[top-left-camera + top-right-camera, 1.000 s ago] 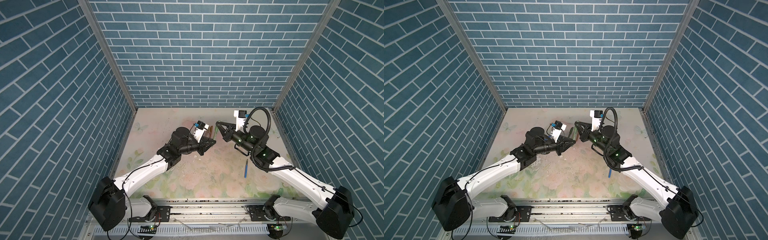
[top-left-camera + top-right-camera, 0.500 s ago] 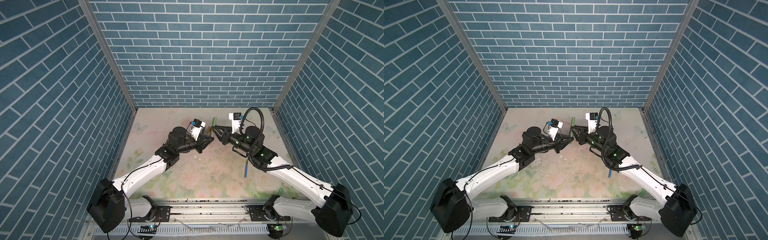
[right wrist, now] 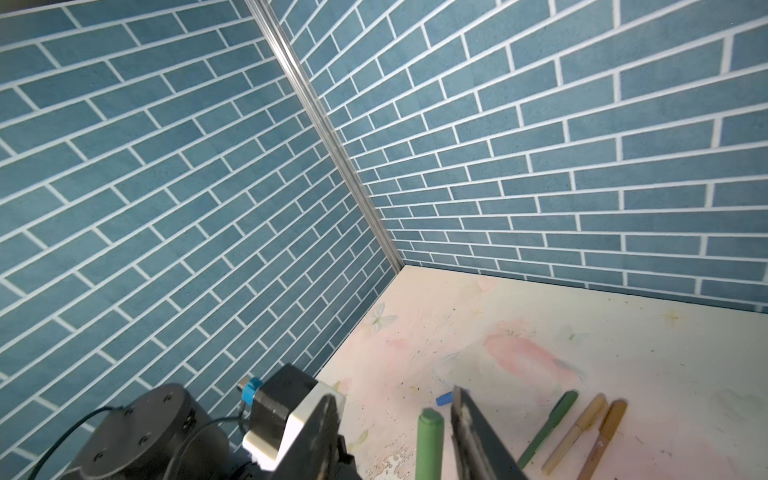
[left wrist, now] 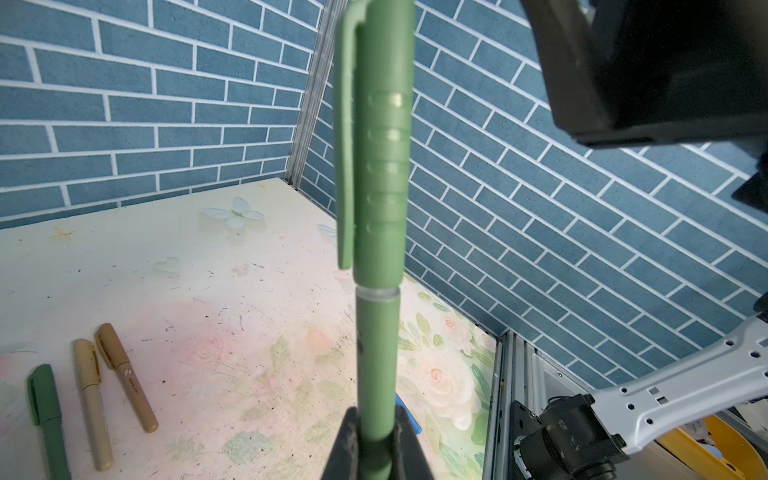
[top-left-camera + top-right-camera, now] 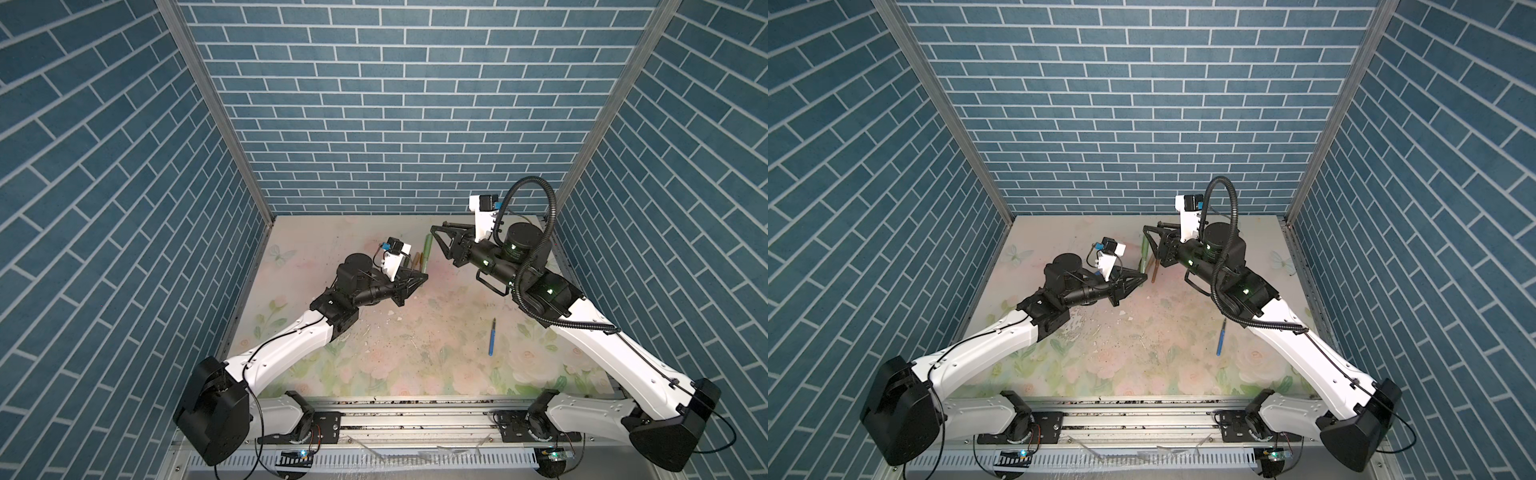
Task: Insert the pens into the pen caps
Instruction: 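Lower the green cap onto the pen nib held by the left gripper, then press the green cap down onto the pen with the right gripper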
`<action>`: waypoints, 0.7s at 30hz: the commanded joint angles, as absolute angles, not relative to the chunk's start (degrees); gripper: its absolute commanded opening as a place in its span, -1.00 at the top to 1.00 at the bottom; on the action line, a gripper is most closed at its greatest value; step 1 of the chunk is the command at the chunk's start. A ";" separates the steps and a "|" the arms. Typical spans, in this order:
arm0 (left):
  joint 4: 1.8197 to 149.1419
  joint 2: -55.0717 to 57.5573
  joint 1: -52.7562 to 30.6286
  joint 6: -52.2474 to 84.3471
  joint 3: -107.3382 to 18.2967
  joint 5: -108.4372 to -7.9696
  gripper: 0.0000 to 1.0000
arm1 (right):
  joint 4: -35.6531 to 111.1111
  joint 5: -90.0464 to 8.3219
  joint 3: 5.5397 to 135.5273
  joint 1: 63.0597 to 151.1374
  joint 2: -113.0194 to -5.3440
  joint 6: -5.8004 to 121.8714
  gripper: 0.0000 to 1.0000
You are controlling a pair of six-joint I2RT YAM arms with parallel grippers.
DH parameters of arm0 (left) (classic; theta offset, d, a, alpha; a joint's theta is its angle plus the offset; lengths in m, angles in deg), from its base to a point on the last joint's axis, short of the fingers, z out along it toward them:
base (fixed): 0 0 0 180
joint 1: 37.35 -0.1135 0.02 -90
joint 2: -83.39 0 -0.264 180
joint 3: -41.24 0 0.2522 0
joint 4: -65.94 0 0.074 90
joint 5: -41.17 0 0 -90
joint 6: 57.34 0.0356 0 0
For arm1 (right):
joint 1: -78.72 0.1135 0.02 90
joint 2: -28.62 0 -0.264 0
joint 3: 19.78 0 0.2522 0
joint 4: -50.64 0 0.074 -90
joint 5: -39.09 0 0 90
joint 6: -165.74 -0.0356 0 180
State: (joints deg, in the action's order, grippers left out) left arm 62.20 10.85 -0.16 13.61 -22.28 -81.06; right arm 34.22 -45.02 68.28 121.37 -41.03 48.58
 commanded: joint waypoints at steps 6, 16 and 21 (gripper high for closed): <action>61.37 12.04 -0.26 14.62 -23.28 -81.00 1.00 | 24.87 -43.37 74.73 121.34 -47.44 50.97 0.20; 61.27 12.25 -0.26 14.64 -23.24 -80.84 1.00 | 25.01 -40.13 72.71 121.34 -47.60 49.40 0.74; 59.92 13.02 -0.26 14.55 -22.76 -79.24 1.00 | 26.52 -37.74 69.96 121.34 -46.80 47.65 0.81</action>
